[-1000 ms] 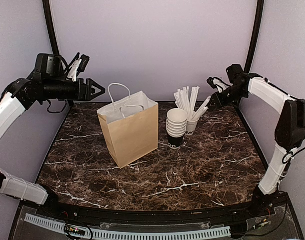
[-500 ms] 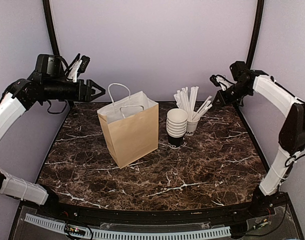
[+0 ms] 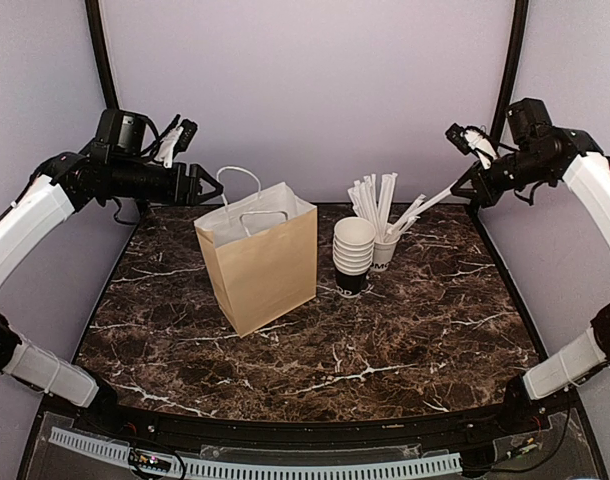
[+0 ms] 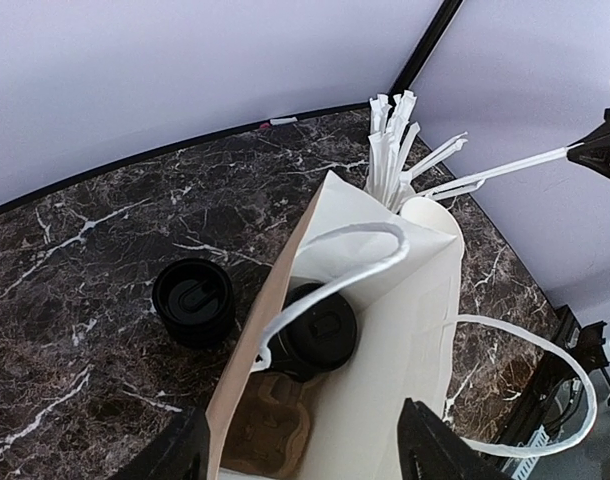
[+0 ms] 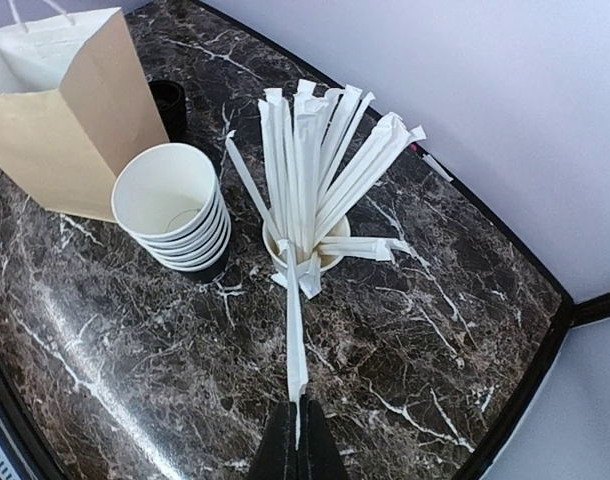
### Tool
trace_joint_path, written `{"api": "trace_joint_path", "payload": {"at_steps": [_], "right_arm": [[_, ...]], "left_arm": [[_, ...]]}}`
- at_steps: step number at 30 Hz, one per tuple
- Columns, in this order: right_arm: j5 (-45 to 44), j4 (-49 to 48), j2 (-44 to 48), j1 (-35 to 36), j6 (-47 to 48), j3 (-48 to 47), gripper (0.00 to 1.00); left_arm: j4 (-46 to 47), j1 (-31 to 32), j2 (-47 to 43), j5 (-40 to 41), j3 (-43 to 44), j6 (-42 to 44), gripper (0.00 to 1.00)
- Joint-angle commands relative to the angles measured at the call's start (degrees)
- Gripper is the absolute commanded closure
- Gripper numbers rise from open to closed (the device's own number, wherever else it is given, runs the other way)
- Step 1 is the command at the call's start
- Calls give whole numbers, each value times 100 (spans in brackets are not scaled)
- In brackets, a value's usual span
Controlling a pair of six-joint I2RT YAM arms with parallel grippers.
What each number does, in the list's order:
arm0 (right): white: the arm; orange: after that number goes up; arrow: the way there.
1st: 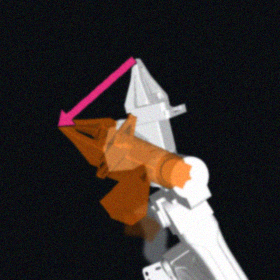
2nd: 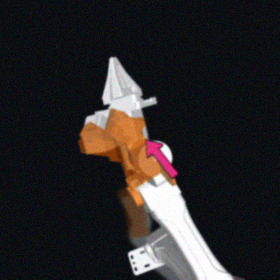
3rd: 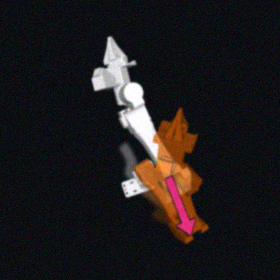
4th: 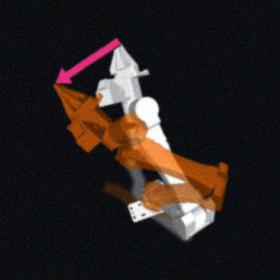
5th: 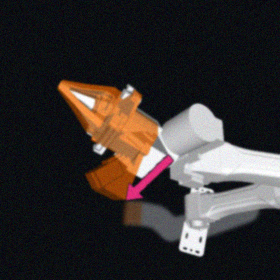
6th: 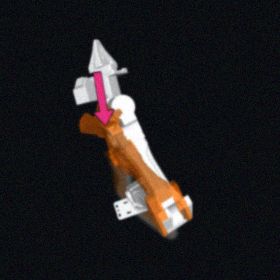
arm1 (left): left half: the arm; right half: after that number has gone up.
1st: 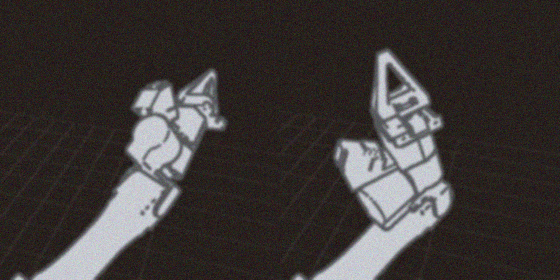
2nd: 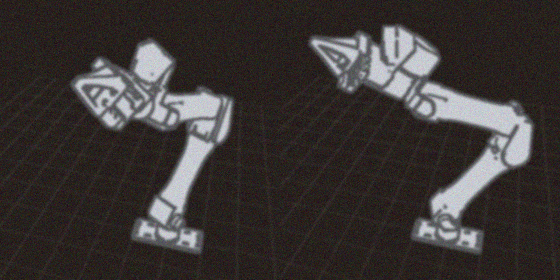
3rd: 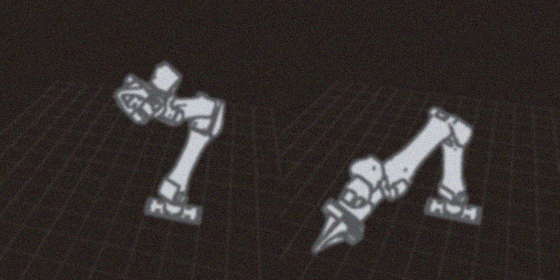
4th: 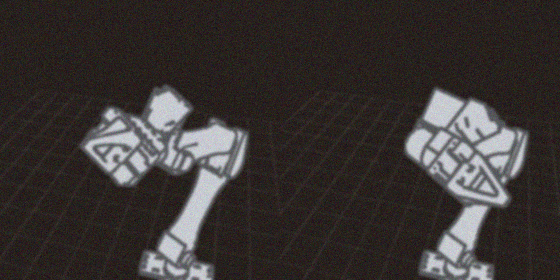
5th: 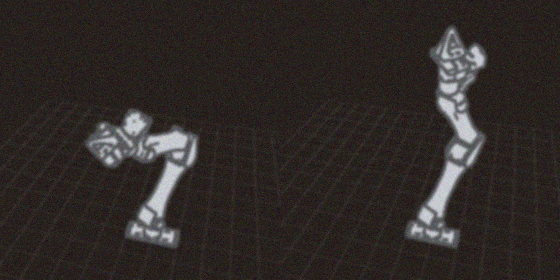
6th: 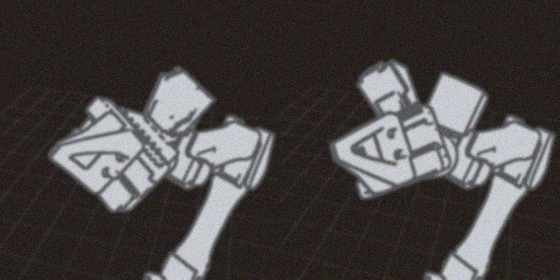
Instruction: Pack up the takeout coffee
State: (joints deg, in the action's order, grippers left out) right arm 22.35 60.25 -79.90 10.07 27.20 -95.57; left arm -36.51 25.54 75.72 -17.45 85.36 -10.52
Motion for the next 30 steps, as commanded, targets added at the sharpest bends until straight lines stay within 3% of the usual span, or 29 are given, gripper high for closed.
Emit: {"api": "trace_joint_path", "payload": {"at_steps": [1,8,14,22,28,29,30], "right_arm": [[438,555,237,-16,920,-463,100],[1672,788,-66,102,1030,-1992,100],[1710,745,-764,1107,926,-2773,100],[1080,568,-1577,2573,1035,-3342,100],[176,-91,-2541,3491,626,-3910,100],[117,-189,-2850,3605,488,-4138,90],[92,-246,-3097,3706,397,-4433,72]], "left_arm": [[89,-32,-104,102,304,-32,33],[48,-32,-327,92,415,-153,34],[-119,-32,-658,293,324,-235,34],[-416,-32,-1259,655,160,-342,34],[-342,-32,-1498,650,-165,-467,34],[-319,-32,-1507,623,-207,-481,34],[-279,-32,-1503,606,-288,-483,34]]}}
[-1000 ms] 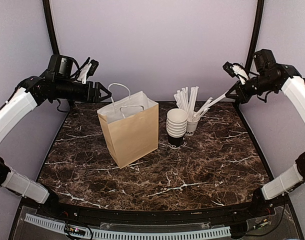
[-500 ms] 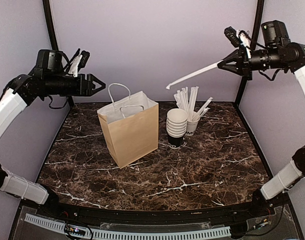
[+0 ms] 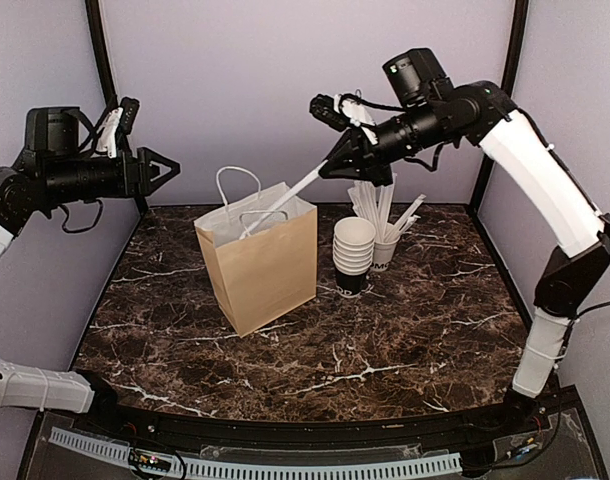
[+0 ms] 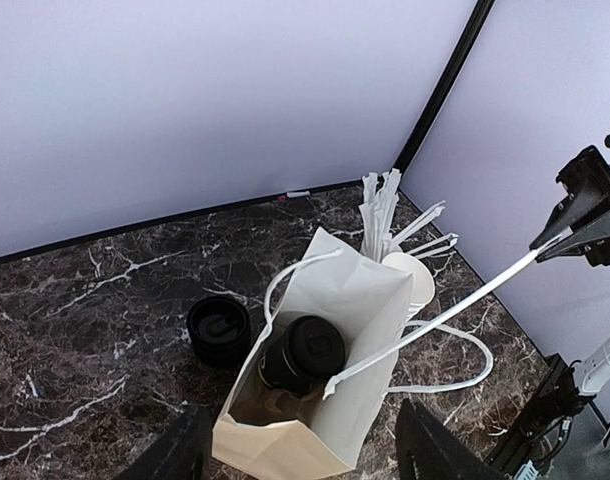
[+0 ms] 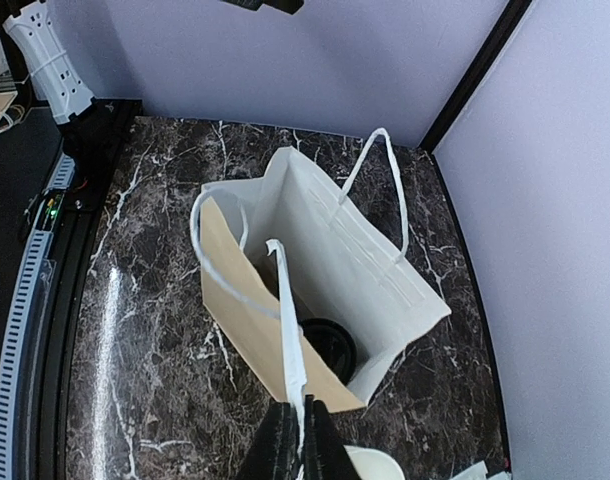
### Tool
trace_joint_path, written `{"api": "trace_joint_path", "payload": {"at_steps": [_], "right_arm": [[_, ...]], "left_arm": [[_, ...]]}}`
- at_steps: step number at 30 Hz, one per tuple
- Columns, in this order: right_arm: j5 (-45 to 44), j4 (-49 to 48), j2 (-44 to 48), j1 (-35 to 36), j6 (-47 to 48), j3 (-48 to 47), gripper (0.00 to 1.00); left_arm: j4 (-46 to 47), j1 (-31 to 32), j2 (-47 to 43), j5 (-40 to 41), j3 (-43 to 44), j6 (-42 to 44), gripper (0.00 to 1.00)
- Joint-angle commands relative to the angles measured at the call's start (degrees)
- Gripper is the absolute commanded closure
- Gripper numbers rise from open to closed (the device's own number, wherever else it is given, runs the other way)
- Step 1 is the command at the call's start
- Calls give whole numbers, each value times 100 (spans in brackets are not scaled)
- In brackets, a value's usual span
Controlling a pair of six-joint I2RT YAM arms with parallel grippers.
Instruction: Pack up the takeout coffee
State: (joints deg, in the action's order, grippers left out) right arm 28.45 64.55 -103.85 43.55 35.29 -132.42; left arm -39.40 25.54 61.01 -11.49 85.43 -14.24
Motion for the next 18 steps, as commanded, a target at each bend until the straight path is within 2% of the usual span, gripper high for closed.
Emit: {"api": "trace_joint_path", "payload": {"at_steps": [1,3,5,10,12,14,15,17,18], "right_arm": [[-568,-643,-902,465,-406,-1050,59],[-647,-597,-1037,556,-410,-1546,34],[-771,-782,-756,487,-436,-1482,21],[-1230,-787,312,-134,-109,-407,15],[-1458,-864,736,-629,-101,208,13],[-1635,-1041,1107,-1260,-258,714,6],[-1809,-1303,1324,-1604,-503,1050,2],[-2629,-2181,1937,-2387,-1198,2030,1],[-2707,-2647,2275,-2725,-1414,2676,1]], "left_arm": [[19,-32,-26,3,-323,-114,34],[38,-32,10,-13,-358,-96,34],[35,-32,11,-1,-414,-70,33],[207,-32,-162,256,-763,64,33],[290,-33,-235,574,-938,164,32],[403,-32,-318,967,-1122,245,29],[511,-32,-384,1212,-1241,263,28],[722,-32,-515,1820,-1459,336,23],[806,-32,-562,2213,-1542,418,19]]}}
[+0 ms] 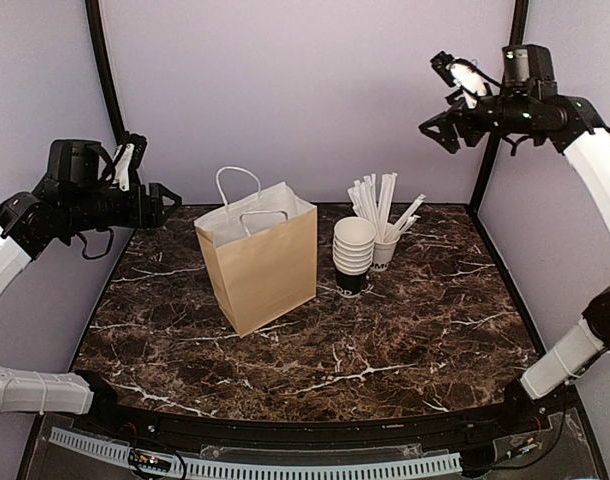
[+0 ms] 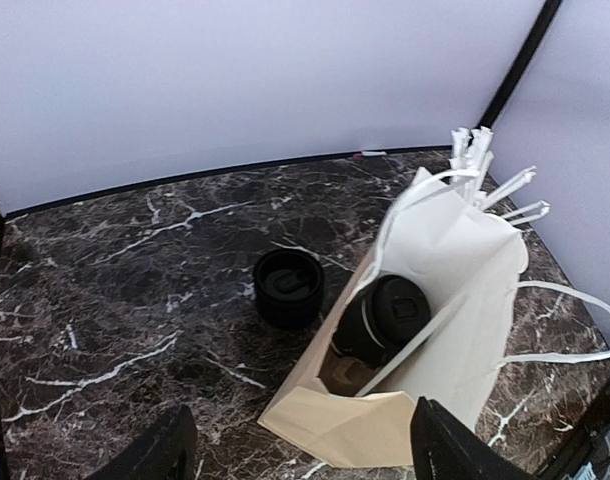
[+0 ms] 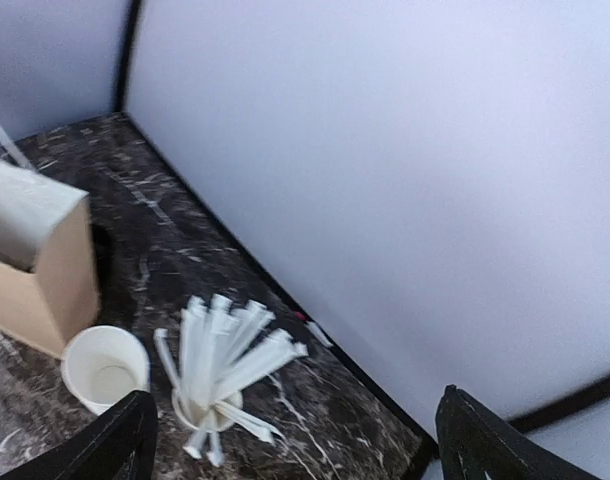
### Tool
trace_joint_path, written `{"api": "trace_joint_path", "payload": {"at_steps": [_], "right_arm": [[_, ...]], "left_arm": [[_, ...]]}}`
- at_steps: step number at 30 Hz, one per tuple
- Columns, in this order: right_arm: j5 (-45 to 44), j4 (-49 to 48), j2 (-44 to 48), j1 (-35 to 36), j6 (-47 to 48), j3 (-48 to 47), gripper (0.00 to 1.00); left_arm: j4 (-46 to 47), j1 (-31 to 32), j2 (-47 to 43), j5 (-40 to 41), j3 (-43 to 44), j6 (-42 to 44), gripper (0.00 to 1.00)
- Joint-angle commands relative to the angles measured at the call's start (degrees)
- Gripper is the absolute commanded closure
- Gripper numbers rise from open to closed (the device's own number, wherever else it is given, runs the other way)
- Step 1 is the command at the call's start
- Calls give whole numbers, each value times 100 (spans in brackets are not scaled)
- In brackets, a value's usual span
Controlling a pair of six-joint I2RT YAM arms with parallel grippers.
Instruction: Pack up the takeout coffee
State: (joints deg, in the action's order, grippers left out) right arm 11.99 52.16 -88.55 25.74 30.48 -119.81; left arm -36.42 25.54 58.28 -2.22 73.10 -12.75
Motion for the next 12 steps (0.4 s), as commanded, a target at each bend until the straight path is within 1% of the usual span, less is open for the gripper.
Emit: {"api": "trace_joint_path", "payload": {"at_steps": [1,2,3,4,5,7,10,12], "right_arm": [[-1242,-2008,1149,-1251,-1040,2181,1],[-1714,-2804,1577,-1420,-1368,3042,1],[-2259,-3416,1883,-1487,-1796,3742,1],[-2672,-3628,2023,-1504,-2054,4108,1],[-2844,-3637,2108,-1515,-2265,4337,1],[-2846,-3581,2298,-1540,-2528,4657,1],[-2061,-3587,2569,-1798,-2725,4978,1],[-1885,-3533,2663,-1972,-2873,4970,1]], "left_arm": [[703,-32,-361,1718,-506,324,16],[815,-32,-396,1937,-621,453,15],[1066,-32,-456,2323,-876,517,12],[1181,-36,-483,2459,-986,631,12],[1379,-44,-515,2567,-1168,663,10],[1517,-56,-508,2460,-1245,669,10],[1585,-58,-467,2230,-1223,635,10],[1594,-58,-439,2163,-1202,641,11]]}}
